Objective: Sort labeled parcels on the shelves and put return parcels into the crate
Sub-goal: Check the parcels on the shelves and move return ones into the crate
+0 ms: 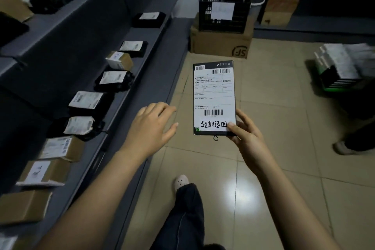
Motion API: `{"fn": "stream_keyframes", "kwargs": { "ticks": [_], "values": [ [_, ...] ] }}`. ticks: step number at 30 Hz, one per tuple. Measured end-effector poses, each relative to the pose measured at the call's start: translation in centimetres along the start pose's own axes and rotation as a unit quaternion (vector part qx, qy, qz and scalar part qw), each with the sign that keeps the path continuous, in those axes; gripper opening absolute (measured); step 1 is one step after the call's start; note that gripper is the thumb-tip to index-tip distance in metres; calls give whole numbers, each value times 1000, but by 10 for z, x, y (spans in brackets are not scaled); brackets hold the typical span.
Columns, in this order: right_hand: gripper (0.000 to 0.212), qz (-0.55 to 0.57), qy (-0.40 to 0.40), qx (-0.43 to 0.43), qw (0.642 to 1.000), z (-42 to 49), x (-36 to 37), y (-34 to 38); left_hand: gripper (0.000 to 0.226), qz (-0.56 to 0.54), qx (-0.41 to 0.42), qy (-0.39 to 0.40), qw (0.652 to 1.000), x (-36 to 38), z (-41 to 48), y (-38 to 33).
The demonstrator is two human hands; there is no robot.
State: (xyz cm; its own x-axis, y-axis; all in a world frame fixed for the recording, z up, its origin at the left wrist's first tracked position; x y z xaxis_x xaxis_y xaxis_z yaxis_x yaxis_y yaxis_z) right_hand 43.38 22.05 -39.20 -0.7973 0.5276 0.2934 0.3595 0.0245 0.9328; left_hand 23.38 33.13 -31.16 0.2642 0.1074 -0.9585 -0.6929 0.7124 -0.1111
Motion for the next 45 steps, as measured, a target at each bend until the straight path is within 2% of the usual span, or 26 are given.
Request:
{"fn": "stream_keyframes", "kwargs": {
  "ticks": [12, 20, 28, 32, 40, 45],
  "values": [
    [50, 14, -69, -25, 997, 205, 23, 68, 41, -21, 78, -10, 997, 39, 232, 68],
    [50, 21, -99, -43, 994, 339, -1, 114, 42, -28, 103, -10, 994, 77, 384, 74],
    [49, 20, -77, -47, 996, 512, -35, 169, 31, -33, 78, -36, 996, 119, 553, 66],
    [47, 20, -59, -37, 997, 591, -45, 191, 42, -29, 53, -21, 998, 136, 623, 71],
    [54, 26, -67, 0, 997, 735, -46, 201, 40, -40, 35, -24, 998, 175, 753, 106],
    [56, 40, -87, -12, 995, 843, -33, 214, 41, -45, 44, -17, 998, 213, 852, 146]
  ]
}}
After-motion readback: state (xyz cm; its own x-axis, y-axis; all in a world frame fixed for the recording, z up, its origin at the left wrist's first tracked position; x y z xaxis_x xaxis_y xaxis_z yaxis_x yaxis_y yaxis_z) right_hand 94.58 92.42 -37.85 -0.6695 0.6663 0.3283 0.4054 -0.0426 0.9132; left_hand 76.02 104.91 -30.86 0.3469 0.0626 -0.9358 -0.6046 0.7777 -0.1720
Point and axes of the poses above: each hand's wrist, its own z-axis towards the middle knuckle, its own x-axis out of the palm, y = z × x, the point moved 8 cm from there along z, towards the middle knuckle, and after that the axes turned 4 degrees about -x, right-handed, at the moved point
